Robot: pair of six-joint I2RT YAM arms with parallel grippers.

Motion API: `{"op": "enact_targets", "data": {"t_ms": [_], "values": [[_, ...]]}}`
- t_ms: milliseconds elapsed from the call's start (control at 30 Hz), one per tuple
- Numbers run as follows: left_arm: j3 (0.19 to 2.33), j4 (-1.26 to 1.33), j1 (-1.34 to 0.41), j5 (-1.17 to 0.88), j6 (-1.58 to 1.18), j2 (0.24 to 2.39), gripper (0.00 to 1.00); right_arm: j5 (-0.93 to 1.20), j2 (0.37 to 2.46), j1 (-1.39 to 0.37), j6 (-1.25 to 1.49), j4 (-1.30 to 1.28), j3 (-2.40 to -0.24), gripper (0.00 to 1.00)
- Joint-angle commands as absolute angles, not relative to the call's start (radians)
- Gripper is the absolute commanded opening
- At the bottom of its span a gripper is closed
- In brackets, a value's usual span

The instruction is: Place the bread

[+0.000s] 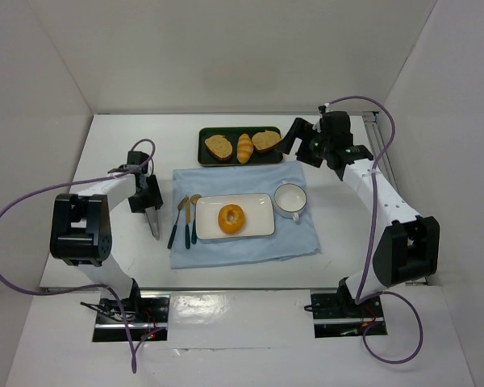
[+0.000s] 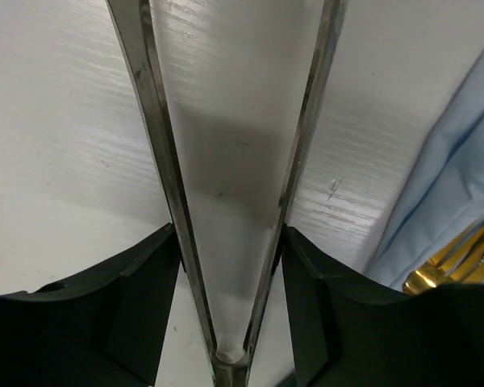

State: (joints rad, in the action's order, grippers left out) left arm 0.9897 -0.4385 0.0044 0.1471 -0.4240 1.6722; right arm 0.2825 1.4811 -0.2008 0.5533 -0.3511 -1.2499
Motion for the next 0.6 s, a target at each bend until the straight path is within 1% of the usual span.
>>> {"op": "enact_targets", "data": {"t_ms": [0,200,267,300,333,433,533,567], "values": [[1.048,-0.419,0.009,0.164,-0.434,1.718,0.64,0.296,1.434,-0.178,0.557,-0.324,-1.264,0.97],[1.117,-0.465,0.009,0.198,-0.434,1.824,0.66,0.305,1.434,-0.167,0.557,-0.324,-1.264,0.97],[1.135,-0.495,0.009,0.218,-0.434,1.856,0.69,0.314,1.434,-0.167,0.557,-0.324,-1.264,0.97],[1.144,-0.506,0.009,0.218,-0.434,1.868,0.73,0.302,1.434,-0.167,0.557,-0.324,-1.264,0.97],[1.144,-0.506,0.009,0.228,-0.434,1.868,0.78,0.302,1.434,-0.167,0.557,-0.336,-1.264,0.97],[1.144,-0.506,0.009,0.229,-0.443,1.859,0.86,0.284,1.434,-0.167,0.545,-0.347,-1.264,0.97],[1.155,-0.517,0.009,0.229,-0.443,1.859,0.91,0.284,1.463,-0.167,0.523,-0.382,-1.285,0.98],[1.155,-0.517,0.018,0.229,-0.452,1.859,0.91,0.284,1.474,-0.167,0.523,-0.382,-1.296,0.98]]}}
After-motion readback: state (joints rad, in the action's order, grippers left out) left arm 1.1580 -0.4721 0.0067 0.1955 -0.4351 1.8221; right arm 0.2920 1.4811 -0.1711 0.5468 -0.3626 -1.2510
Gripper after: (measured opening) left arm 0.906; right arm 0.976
